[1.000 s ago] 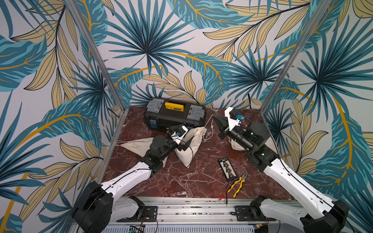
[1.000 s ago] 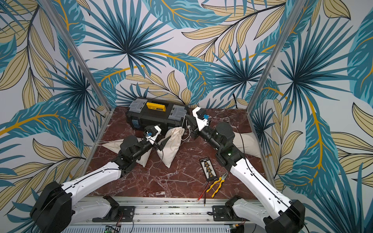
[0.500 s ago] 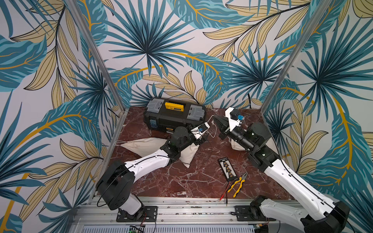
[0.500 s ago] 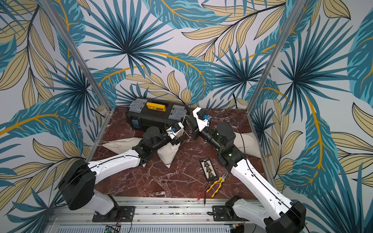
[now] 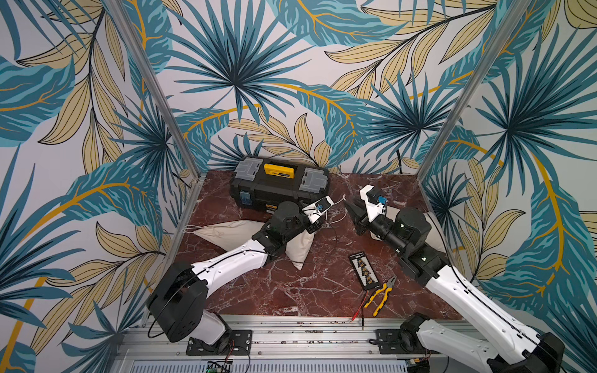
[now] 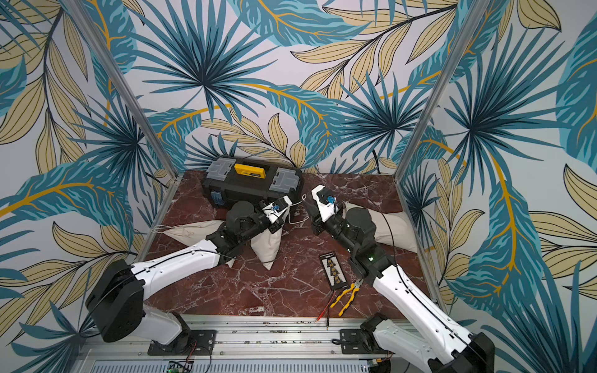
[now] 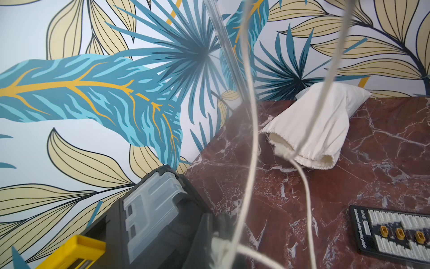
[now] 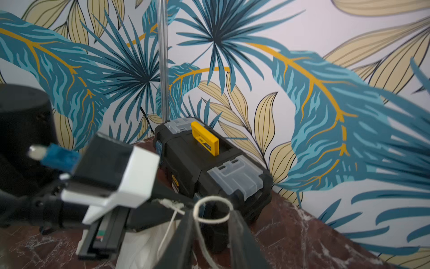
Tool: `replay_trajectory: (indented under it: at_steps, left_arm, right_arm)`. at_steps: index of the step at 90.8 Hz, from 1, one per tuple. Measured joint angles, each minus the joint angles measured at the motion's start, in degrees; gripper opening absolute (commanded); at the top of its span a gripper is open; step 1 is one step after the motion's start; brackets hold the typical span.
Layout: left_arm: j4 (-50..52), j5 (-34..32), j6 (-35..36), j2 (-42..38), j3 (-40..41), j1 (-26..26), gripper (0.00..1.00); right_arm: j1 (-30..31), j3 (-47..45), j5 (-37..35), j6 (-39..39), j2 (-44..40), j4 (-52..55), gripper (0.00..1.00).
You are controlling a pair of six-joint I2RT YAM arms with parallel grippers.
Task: Close the soil bag
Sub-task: Frap the soil bag at the center of the board.
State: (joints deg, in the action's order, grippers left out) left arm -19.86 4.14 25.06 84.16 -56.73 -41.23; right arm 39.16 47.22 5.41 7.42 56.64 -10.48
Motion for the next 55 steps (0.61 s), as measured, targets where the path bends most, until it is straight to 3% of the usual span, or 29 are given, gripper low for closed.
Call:
replay_trajectory:
  at_steps: [10,28,55]
  left_arm:
    - [4.07,-0.09,-0.02,-2.23,-0.37,0.02,0.0]
    - [9.68,-0.09,-0.07,-3.82,-1.84,0.02,0.0]
    - [14.05,-1.03,-0.39,-3.91,-3.58,0.0,0.0]
  right_arm:
    - [0.0,-6.27,1.86,0.07,0.09,-2.27,0.77]
    - [0.0,-9.62,9.4,-2.73,5.09,-16.37,0.95]
    - [1.36,-10.58,13.25,-7.69,14.8,-33.48,0.95]
